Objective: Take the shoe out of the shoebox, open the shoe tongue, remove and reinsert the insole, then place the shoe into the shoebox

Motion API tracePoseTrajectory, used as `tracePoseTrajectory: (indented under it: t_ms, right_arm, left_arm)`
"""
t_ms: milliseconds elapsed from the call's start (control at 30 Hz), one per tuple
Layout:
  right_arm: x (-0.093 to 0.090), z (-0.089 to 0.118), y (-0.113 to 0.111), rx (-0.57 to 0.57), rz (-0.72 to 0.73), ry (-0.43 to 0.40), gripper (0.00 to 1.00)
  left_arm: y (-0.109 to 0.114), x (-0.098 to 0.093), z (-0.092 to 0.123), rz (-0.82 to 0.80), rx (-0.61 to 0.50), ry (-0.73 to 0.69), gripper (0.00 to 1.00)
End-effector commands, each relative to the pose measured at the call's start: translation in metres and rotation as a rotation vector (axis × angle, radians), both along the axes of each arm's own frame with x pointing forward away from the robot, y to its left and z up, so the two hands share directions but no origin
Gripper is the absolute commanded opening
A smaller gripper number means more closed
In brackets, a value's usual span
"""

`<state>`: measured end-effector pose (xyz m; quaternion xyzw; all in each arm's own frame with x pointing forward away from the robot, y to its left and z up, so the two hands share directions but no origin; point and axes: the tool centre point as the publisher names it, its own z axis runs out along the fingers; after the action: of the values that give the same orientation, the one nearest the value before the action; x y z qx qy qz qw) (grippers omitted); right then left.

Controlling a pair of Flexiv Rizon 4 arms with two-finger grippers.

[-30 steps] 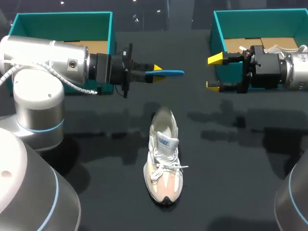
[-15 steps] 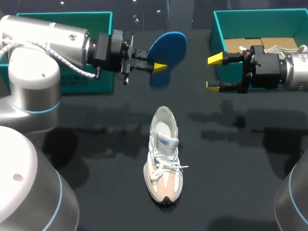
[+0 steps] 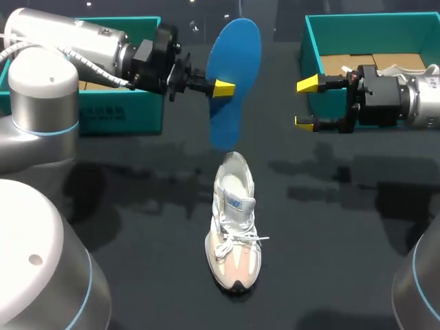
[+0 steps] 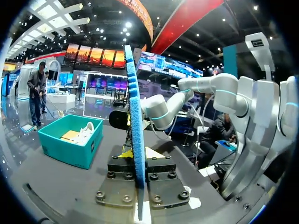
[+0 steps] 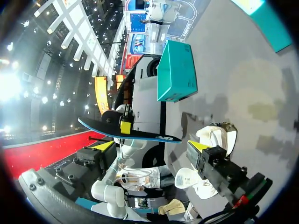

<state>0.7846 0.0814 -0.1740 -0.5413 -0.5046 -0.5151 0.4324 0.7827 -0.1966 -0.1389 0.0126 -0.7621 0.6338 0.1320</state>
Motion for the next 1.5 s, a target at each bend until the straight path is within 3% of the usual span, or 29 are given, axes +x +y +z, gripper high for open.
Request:
tracePoseTrajectory:
  t_ms: [33,367,800,1433,1500]
  right_arm:
    - [-0.001,0.000,0.000,-0.003,-0.002,0.001,1.00]
    - [-0.001,0.000,0.000,-0.003,-0.002,0.001,1.00]
    - [-0.001,0.000,0.000,-0.003,-0.002,0.001,1.00]
    - [-0.001,0.000,0.000,-0.003,-0.002,0.001,1.00]
    - [-0.005,0.004,-0.003,-0.047,0.000,-0.023,1.00]
  left_arm:
    - [0.005,0.001,-0.002,0.012,0.047,0.329,0.00]
    - [0.001,-0.011,-0.010,0.114,0.034,0.551,0.00]
    - [-0.023,-0.009,-0.032,0.288,0.036,0.816,0.00]
    - [-0.041,0.005,-0.074,0.300,0.103,1.141,0.00]
    - [-0.041,0.005,-0.076,0.307,0.094,1.167,0.00]
